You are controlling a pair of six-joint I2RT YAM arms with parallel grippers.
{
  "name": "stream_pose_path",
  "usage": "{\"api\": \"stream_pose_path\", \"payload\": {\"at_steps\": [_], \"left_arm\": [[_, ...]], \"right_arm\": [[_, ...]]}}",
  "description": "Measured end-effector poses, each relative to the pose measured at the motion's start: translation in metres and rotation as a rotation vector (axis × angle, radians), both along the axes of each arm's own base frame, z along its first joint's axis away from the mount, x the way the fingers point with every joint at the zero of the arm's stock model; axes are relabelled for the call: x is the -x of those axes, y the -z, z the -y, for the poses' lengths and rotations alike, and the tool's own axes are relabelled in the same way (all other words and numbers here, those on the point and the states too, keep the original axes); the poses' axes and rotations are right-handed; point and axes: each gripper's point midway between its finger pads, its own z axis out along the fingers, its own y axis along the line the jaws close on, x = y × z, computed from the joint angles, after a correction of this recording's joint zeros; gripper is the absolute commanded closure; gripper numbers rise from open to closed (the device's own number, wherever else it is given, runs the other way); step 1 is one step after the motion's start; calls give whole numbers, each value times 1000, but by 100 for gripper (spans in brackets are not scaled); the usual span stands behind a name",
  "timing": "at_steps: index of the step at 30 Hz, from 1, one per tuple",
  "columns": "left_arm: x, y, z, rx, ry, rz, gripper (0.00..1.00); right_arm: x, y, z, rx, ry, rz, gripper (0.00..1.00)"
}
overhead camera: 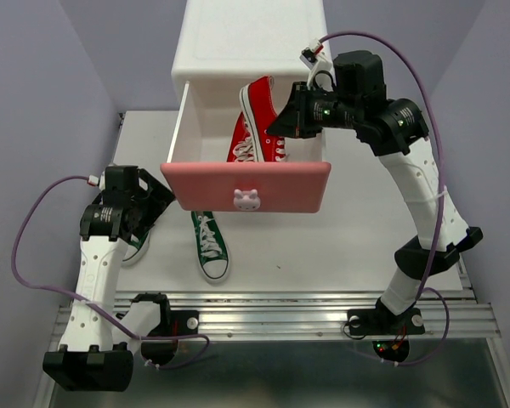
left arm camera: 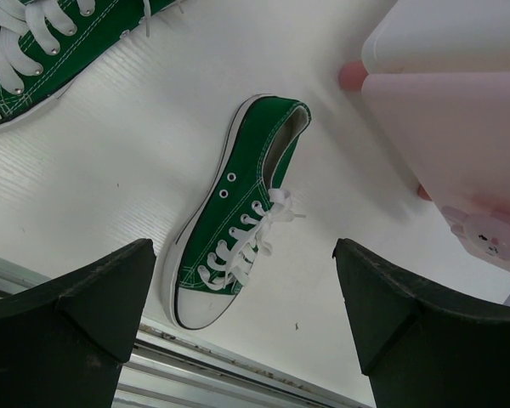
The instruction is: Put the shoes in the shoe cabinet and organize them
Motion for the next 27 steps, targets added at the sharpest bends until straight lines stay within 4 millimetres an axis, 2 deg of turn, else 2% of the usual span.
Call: {"api": "stream_pose_path", "payload": {"at_steps": [12,18,27], "left_arm": [[0,4,0,-1,0,-7,1],[-1,6,0,-1,-1,-17,1],[-2,8,0,-1,-2,-24,1]], "right_arm": [[-3,12,1,68,30,-2,99],[-19,29,2,103,112,-56,99],[-41,31,14,90,317,-100,99]]}}
